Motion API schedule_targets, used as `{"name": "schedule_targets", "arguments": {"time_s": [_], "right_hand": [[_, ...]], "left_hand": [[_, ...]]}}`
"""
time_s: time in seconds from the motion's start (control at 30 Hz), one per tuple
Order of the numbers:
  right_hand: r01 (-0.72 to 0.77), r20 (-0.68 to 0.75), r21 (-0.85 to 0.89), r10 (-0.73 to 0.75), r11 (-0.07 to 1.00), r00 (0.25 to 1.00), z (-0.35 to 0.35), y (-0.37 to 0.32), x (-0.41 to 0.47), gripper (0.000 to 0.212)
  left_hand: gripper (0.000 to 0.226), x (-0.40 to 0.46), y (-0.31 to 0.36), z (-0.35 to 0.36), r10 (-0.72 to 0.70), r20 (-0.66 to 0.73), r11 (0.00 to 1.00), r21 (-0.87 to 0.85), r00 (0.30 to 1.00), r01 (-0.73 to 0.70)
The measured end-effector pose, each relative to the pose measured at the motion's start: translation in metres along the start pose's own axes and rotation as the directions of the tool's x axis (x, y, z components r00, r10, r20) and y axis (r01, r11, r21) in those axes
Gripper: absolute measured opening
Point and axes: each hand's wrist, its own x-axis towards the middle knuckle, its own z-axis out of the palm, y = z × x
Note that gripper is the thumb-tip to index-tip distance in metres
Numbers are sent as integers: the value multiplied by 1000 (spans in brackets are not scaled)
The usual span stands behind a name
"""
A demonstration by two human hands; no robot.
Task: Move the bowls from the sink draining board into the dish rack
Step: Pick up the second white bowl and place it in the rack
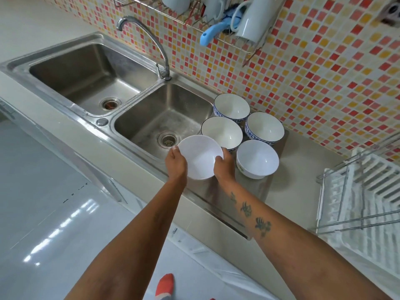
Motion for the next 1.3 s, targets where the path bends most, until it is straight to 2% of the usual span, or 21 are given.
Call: {"name": "schedule_targets", "arguments": {"time_s": [0.1,0.23,0.33,0.43,0.57,0.63,0.7,0.73,0.83,0.93,1.07,1.1,1.17,1.23,1.3], "right_hand": [[77,-48,12,-77,997,996,-11,-22,0,44],[169,-107,135,-155,976,982,-35,-61,-4,47],[290,-226,203,-243,935,943,-66,-95,-17,46],[483,-383,200,-386,852,839,-109,-133,-36,45],[676,-532,142,-520,723,668,-182,-175,-66,44],[727,-608,134,-523,674,597,-222,-186,-82,43],[776,-707,74,-516,626,484,-275,-191,-104,43],[786,-725,76,-507,613,466,-287,-194,-109,42],[812,-786,-20,-512,583,348,-344,-193,-138,38],[812,-817,-112,-518,574,254,-410,-182,-163,32],[776,-824,-210,-535,594,186,-487,-158,-190,24],[759,-818,-226,-542,610,192,-503,-152,-197,19],[714,-805,-228,-541,662,245,-535,-141,-206,10],[660,-804,-207,-510,723,307,-561,-134,-215,9],[603,-813,-185,-466,776,349,-584,-128,-218,14]], "left_hand": [[32,-12,28,4,51,30,997,-62,998,-49],[35,-40,78,14,66,80,985,-167,995,-51],[40,-72,120,26,37,231,975,-224,972,16],[39,-118,156,39,84,396,968,-250,914,19],[29,-190,199,71,238,485,943,-322,842,-81],[30,-227,216,89,310,567,932,-338,764,-127],[36,-277,226,113,333,715,933,-342,615,-107],[38,-284,229,118,329,768,936,-343,549,-81],[44,-336,231,142,219,943,971,-236,252,38],[48,-390,225,170,97,995,994,-98,25,44],[54,-448,211,203,-46,962,999,50,-269,9],[57,-458,206,213,-64,949,998,66,-309,-5],[65,-477,197,238,-73,945,997,65,-319,-36],[68,-497,188,259,-47,965,995,23,-257,-95],[52,-517,178,274,13,980,978,-53,-197,-201]]}}
